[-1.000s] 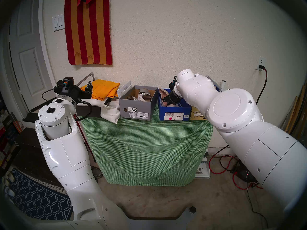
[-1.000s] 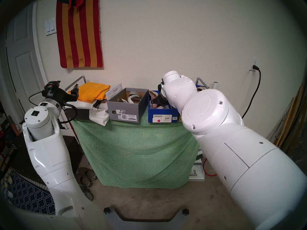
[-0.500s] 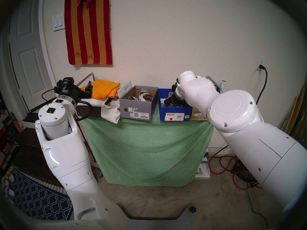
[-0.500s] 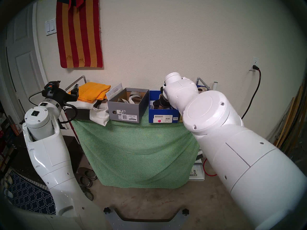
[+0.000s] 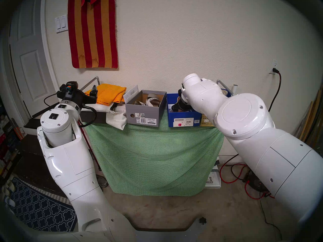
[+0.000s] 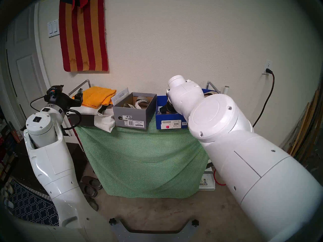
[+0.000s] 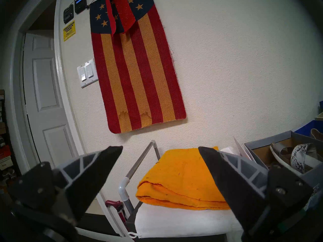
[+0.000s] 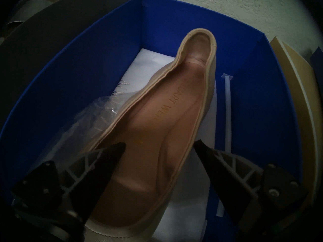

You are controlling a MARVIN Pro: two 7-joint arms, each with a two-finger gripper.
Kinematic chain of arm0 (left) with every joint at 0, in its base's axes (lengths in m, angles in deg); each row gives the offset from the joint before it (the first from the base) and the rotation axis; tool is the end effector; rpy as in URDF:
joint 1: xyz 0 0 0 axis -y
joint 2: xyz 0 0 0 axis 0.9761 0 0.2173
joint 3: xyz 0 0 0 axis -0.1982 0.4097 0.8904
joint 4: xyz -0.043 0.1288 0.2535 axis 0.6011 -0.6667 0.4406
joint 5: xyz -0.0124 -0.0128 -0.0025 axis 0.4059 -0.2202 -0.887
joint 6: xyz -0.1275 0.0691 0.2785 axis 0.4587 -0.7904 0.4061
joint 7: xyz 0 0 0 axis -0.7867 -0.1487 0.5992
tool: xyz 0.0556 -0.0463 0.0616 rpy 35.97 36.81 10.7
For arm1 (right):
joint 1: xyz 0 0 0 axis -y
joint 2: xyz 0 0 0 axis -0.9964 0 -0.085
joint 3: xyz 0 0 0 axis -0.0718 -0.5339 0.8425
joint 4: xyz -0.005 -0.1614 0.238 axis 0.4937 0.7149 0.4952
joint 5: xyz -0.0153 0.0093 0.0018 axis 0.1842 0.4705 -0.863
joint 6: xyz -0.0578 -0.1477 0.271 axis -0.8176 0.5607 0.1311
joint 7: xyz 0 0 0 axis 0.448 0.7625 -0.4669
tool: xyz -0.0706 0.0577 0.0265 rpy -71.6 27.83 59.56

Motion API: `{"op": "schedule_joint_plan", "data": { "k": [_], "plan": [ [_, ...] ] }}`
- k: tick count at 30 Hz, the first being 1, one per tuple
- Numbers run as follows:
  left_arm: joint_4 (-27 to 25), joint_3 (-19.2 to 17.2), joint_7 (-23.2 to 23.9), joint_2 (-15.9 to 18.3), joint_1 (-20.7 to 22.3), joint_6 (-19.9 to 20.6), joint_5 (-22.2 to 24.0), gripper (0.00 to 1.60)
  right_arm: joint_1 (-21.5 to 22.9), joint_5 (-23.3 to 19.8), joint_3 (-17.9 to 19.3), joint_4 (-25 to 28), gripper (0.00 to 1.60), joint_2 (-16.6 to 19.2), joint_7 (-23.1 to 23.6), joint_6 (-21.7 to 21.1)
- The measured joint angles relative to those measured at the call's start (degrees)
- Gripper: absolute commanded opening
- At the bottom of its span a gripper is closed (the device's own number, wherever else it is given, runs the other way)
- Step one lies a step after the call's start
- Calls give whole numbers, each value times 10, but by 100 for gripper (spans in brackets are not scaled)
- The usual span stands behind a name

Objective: Put shoes into shoe box

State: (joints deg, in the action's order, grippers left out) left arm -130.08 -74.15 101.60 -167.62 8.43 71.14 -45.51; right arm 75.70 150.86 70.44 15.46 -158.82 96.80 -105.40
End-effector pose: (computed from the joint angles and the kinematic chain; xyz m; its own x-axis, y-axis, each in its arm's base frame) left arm 0.4158 0.1360 -0.0797 -0.1193 -0.3174 0.9408 0.1947 -0.9366 -0.2913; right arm 0.6492 0.0914 -0.1391 0.7383 0.3643 0.5676 0.3048 -0.9310 0.2010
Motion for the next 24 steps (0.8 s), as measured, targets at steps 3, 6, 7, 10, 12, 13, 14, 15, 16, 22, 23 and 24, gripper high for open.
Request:
{"op": "schedule_joint_plan", "data": {
  "k": [3, 6, 7, 10, 12, 13, 14, 15, 16, 22, 23, 24],
  "plan": [
    [0, 0, 0, 0, 0, 0, 0, 160, -1, 1, -1, 1, 160, -2, -3, 2],
    [0, 0, 0, -1, 0, 0, 0, 160, -3, 2, 1, 4, 160, -7, -9, 13],
    [0, -1, 0, -1, 0, 0, 0, 160, -3, 2, 2, 5, 160, -8, -10, 16],
    [0, -1, 1, -1, 1, -1, -1, 160, -2, -4, 11, 10, 160, -9, -13, 29],
    [0, -1, 1, -1, 1, -1, -1, 160, -1, -7, 15, 13, 160, -9, -16, 37],
    [0, -1, 1, -1, 1, -1, -1, 160, -1, -7, 15, 13, 160, -9, -16, 37],
    [0, -1, 1, -1, 1, -1, -1, 160, -1, -7, 15, 13, 160, -9, -16, 37],
    [0, -1, 2, -2, 1, -1, -1, 160, 1, -11, 20, 19, 160, -8, -22, 51],
    [0, -1, 2, -2, 1, -1, -1, 160, 2, -11, 21, 20, 160, -8, -23, 53],
    [0, -2, 2, -2, 2, -2, -2, 160, 2, -20, 33, 36, 160, -8, -49, 99],
    [0, -2, 2, -2, 2, -2, -2, 160, 2, -21, 33, 37, 160, -8, -51, 102],
    [0, -2, 2, -2, 2, -2, -2, 160, 2, -22, 36, 39, 160, -8, -57, 109]
  ]
}}
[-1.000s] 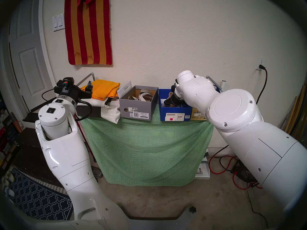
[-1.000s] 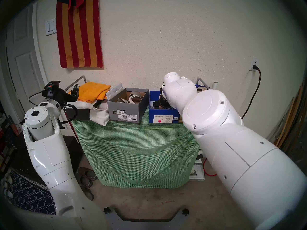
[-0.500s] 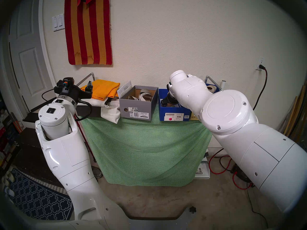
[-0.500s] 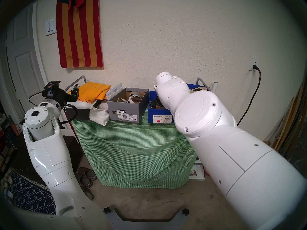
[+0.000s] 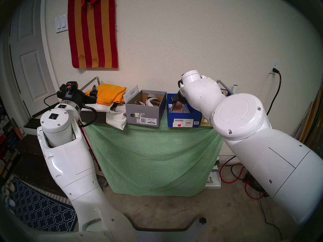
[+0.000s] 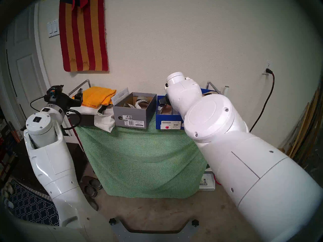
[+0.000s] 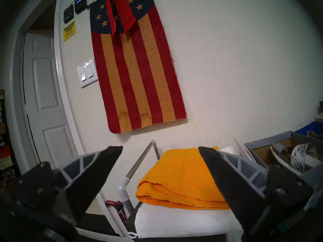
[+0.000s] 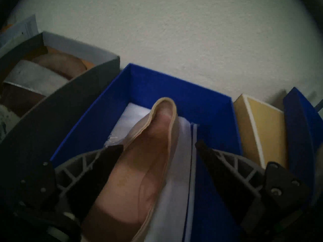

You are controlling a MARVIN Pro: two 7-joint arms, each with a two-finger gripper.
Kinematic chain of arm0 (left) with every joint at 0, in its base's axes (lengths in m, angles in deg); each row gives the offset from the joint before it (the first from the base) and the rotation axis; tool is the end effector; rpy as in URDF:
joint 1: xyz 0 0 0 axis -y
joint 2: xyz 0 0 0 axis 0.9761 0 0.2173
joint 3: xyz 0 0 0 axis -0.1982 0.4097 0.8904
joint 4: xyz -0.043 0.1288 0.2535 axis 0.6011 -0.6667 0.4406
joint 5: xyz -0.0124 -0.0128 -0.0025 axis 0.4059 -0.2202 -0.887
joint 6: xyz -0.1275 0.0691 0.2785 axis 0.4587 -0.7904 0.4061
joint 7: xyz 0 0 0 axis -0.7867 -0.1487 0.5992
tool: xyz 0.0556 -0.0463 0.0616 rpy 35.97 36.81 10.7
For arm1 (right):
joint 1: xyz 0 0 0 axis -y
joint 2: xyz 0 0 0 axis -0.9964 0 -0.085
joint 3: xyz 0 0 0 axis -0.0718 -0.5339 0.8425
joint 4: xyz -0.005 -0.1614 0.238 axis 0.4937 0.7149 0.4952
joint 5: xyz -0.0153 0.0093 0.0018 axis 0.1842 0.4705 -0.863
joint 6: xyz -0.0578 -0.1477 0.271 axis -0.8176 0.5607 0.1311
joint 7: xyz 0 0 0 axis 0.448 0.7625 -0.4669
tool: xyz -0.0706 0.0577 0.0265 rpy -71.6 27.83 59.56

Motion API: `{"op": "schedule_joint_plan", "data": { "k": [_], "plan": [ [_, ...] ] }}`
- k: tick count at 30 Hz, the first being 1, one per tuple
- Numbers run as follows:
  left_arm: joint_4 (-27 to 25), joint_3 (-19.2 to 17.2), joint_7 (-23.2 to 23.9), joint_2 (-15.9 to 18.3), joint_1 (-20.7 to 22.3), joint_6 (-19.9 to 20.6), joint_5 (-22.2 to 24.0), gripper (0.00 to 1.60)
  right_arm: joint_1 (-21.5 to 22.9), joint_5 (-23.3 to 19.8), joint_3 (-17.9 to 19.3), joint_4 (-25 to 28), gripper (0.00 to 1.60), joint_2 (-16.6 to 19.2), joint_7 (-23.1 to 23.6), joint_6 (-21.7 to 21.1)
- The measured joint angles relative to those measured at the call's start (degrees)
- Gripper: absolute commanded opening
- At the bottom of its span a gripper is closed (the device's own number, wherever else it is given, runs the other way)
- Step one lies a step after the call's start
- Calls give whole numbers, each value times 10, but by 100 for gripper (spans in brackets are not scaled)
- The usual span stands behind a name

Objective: Put shoes into shoe box

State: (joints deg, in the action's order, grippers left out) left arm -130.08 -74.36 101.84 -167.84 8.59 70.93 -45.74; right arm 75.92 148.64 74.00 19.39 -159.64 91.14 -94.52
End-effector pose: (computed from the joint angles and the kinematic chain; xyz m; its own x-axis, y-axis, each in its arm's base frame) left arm 0.4157 0.1362 -0.0795 -0.1203 -0.3181 0.9404 0.1948 -0.9364 -0.2918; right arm 0.6683 0.0847 -0.1062 0.5860 0.3036 0.7513 0.2188 -0.9520 0.2140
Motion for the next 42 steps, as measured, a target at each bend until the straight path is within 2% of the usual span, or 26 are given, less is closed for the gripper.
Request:
{"op": "schedule_joint_plan", "data": {
  "k": [15, 22, 32, 42],
  "plan": [
    [0, -1, 2, -1, 2, -1, -2, 160, 15, -22, 29, 28, 160, -11, -110, 82],
    [0, -2, 2, -2, 2, -1, -2, 160, 21, -32, 47, 25, 160, -14, -145, 73],
    [0, -2, 4, -2, 3, -2, -3, 160, 28, -43, 73, 27, 160, -14, -228, 50],
    [0, -3, 5, -3, 3, -2, -4, 160, 35, -52, 96, 27, 160, -4, -293, 17]
  ]
}}
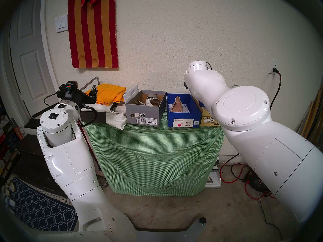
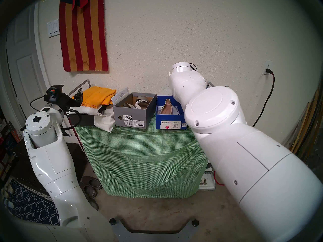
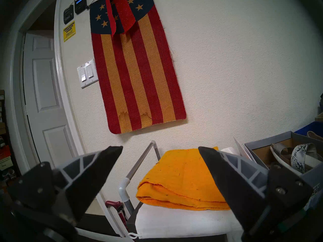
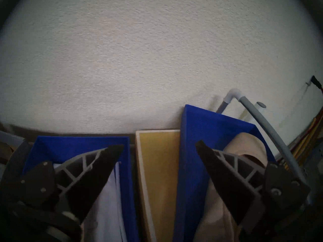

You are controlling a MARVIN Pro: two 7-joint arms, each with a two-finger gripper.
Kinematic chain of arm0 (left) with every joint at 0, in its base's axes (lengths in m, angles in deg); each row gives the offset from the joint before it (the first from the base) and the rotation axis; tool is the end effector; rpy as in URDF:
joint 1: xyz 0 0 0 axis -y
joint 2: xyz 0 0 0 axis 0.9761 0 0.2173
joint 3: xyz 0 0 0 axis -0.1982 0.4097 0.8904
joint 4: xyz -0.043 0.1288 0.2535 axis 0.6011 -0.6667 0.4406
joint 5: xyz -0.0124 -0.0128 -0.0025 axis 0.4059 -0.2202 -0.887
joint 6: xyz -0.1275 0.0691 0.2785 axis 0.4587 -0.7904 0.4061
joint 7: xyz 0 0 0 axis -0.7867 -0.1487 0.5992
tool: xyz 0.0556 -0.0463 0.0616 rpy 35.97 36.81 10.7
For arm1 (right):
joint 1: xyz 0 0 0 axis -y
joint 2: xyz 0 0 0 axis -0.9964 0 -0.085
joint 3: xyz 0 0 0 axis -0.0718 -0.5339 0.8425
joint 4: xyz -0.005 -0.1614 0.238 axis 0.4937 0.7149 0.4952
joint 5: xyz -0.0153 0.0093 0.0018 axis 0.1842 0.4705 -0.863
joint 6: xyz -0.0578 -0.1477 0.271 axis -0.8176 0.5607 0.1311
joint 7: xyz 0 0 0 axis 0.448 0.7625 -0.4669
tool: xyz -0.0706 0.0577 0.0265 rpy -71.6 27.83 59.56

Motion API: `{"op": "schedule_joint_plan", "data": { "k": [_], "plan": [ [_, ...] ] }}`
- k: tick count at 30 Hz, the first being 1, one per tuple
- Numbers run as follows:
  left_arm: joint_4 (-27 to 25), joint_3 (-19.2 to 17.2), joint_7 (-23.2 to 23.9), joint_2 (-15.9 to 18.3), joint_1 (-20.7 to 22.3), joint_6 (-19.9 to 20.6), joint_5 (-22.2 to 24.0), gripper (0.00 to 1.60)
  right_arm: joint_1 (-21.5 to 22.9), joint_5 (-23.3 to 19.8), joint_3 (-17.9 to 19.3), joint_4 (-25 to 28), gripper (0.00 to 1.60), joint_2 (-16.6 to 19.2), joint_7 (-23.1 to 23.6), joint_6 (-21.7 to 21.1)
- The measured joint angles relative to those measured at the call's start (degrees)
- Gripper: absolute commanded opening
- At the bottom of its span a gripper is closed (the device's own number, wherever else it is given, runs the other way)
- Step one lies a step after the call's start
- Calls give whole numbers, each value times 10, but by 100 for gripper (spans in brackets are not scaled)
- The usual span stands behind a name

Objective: Put shoes into shoe box

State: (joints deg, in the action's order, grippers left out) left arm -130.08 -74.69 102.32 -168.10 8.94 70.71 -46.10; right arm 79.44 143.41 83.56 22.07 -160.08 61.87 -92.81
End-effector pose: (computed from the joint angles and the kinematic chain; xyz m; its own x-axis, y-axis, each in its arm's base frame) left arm 0.4157 0.1366 -0.0786 -0.1220 -0.3192 0.9398 0.1939 -0.9363 -0.2929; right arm 0.6739 0.0339 -0.0542 0.5268 0.0747 0.8467 -0.2565 -0.9357 0.2422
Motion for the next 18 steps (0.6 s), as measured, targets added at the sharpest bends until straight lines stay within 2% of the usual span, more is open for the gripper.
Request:
{"op": "schedule_joint_plan", "data": {
  "k": [9, 18],
  "plan": [
    [0, 0, 1, 0, 1, 0, 0, 160, 7, -6, 20, -8, 160, 10, -66, -35],
    [0, -1, 2, -1, 1, -1, -1, 160, 13, -15, 40, -22, 160, 16, -111, -63]
  ]
}}
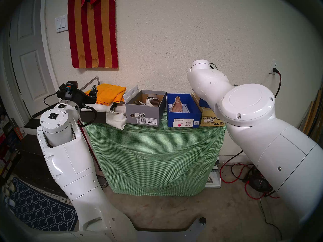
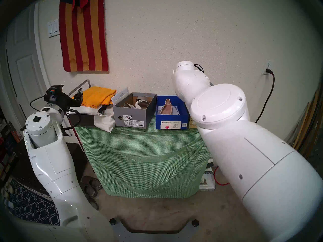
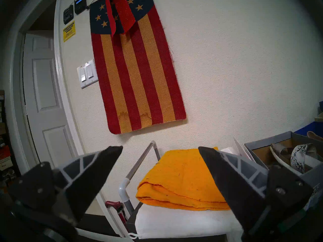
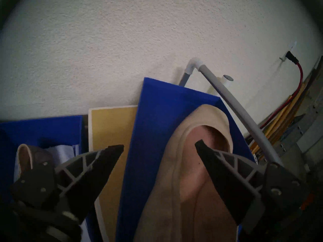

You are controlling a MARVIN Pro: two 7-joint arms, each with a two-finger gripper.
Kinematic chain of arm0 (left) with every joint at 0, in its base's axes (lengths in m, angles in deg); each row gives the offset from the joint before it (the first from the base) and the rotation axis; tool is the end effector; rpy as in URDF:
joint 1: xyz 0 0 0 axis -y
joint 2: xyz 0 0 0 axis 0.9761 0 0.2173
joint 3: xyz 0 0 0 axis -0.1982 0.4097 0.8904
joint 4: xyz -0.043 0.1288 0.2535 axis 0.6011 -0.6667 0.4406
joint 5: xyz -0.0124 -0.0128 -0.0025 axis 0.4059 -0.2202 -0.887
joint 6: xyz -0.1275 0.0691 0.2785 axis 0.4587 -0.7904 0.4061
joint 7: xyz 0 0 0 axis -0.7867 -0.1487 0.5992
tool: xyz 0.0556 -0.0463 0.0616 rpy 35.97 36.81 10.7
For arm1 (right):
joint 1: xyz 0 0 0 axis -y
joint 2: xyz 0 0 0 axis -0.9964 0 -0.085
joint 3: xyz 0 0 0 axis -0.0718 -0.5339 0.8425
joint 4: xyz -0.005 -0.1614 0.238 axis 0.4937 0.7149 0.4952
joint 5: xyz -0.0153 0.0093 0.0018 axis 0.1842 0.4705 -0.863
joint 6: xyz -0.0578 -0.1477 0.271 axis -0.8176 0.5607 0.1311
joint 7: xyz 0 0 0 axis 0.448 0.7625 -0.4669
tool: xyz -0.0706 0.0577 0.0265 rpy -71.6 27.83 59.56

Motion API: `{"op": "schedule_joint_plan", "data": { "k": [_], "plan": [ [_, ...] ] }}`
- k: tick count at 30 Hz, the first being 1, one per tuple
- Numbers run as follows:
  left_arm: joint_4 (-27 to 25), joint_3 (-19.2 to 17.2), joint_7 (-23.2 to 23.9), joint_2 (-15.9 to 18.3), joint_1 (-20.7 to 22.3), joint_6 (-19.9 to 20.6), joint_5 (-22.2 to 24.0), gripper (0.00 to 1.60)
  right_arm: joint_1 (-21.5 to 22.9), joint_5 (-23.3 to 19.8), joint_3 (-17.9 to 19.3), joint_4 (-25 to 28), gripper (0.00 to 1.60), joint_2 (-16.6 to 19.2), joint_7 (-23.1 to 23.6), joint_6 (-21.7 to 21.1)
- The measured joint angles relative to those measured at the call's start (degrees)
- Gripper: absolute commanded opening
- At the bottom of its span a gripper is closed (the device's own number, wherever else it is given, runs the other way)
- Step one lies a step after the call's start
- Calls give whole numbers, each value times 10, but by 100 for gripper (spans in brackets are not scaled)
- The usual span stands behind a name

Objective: Put shoes into shoe box

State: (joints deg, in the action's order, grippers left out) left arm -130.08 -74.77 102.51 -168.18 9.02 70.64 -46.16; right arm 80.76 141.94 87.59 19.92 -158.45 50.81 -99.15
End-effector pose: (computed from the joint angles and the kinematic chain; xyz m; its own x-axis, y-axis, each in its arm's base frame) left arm 0.4158 0.1365 -0.0784 -0.1229 -0.3191 0.9397 0.1922 -0.9366 -0.2930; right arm 0.6635 0.0107 -0.0591 0.6279 -0.0014 0.7783 -0.3740 -0.8776 0.3001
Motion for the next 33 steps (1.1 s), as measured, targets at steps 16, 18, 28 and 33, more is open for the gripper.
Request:
{"op": "schedule_joint_plan", "data": {
  "k": [16, 18, 28, 33],
  "plan": [
    [0, -1, 1, -1, 1, -1, 0, 160, 31, -52, 71, -27, 160, 40, 31, -66],
    [0, -1, 1, -1, 1, -1, 0, 160, 31, -55, 75, -28, 158, 44, 38, -68],
    [0, -2, 2, -1, 1, -1, -1, 160, 36, -73, 97, -39, 0, 79, 104, -68],
    [0, -2, 2, -1, 1, -1, -1, 160, 36, -72, 95, -45, 0, 84, 116, -60]
  ]
}}
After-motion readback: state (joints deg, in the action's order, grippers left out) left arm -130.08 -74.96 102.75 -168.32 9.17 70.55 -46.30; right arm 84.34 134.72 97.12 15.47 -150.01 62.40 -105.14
